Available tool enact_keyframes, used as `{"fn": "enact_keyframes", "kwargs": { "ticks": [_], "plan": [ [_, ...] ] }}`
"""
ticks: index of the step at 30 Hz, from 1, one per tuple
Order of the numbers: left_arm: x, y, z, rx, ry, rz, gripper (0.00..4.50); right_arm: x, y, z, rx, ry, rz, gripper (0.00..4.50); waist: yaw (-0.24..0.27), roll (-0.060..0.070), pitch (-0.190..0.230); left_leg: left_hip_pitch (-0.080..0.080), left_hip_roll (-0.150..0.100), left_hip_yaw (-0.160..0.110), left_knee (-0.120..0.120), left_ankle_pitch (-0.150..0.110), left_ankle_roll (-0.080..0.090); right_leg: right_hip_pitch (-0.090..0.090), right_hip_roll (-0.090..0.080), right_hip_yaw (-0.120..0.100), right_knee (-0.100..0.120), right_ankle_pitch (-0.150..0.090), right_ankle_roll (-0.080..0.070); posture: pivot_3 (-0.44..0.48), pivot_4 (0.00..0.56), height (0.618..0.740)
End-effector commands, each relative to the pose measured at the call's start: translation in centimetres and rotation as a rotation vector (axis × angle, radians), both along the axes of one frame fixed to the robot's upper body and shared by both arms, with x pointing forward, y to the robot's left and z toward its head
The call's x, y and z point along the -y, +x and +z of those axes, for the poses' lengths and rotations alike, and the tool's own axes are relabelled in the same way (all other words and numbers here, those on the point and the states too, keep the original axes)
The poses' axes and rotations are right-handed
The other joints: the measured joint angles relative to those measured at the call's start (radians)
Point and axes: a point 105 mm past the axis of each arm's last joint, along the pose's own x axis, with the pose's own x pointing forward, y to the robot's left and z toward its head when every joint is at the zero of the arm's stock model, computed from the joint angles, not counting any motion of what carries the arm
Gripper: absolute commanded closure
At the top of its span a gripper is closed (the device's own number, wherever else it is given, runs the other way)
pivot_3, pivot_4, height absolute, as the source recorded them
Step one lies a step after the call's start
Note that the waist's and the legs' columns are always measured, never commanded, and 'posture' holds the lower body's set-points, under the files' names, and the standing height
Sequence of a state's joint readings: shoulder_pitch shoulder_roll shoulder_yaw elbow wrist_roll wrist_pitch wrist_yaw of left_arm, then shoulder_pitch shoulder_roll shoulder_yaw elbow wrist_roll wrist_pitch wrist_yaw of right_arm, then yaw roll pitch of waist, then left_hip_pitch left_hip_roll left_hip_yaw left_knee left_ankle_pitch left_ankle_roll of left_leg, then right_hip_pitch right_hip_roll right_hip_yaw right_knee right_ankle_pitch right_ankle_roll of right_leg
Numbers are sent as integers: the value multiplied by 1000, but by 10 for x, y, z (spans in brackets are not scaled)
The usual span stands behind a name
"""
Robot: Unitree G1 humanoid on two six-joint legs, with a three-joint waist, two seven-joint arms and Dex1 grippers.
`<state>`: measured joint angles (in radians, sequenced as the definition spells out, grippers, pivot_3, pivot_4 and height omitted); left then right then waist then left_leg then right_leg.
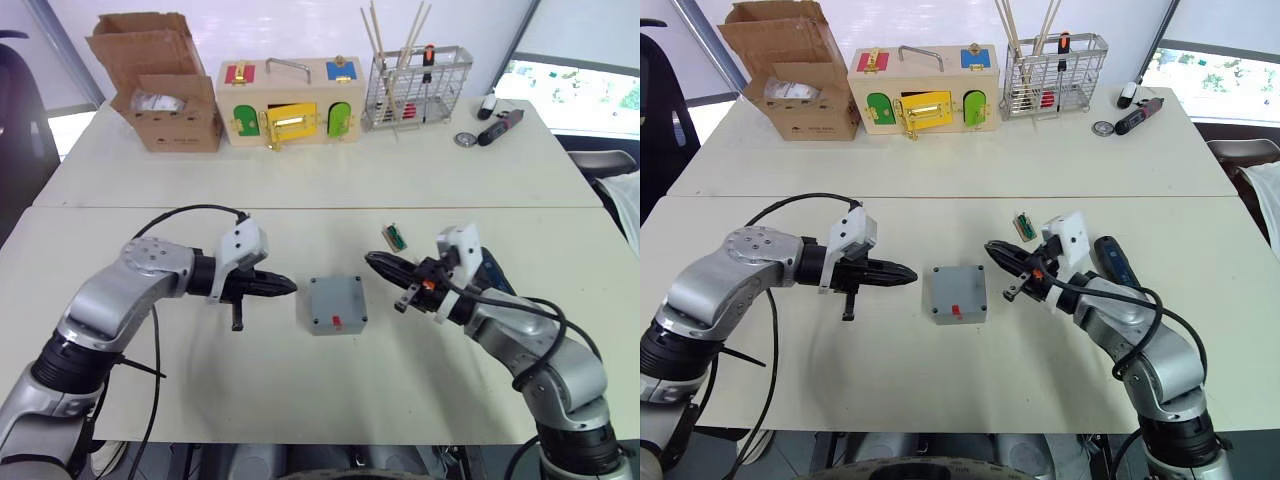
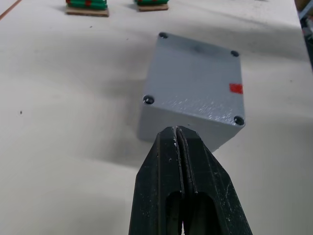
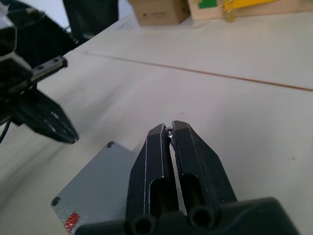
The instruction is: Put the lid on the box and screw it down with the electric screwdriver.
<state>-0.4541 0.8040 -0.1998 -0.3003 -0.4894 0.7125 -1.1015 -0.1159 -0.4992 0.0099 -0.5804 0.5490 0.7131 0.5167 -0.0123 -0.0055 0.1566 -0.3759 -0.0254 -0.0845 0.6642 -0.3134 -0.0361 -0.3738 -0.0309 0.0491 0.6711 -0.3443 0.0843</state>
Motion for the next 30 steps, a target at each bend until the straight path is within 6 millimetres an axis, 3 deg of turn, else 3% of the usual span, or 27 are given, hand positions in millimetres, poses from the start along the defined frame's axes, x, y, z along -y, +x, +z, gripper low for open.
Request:
{"fn": "enact_keyframes", "kwargs": {
  "ticks": [1,27,30],
  "plan": [
    [-2,-2,11,48,-7,-2,4500,-5,-1,4,29,-11,35,4403,-2,0,0,0,0,0,0,0,0,0,0,0,0,0,0,0,150,740],
    [3,-3,5,43,-9,3,4500,-8,-3,-15,-18,-44,50,4403,-2,0,0,0,0,0,0,0,0,0,0,0,0,0,0,0,150,740],
    [3,-3,4,41,-10,3,4500,-10,-3,-14,-7,-49,66,3562,-2,0,0,0,0,0,0,0,0,0,0,0,0,0,0,0,150,740]
  ]
}}
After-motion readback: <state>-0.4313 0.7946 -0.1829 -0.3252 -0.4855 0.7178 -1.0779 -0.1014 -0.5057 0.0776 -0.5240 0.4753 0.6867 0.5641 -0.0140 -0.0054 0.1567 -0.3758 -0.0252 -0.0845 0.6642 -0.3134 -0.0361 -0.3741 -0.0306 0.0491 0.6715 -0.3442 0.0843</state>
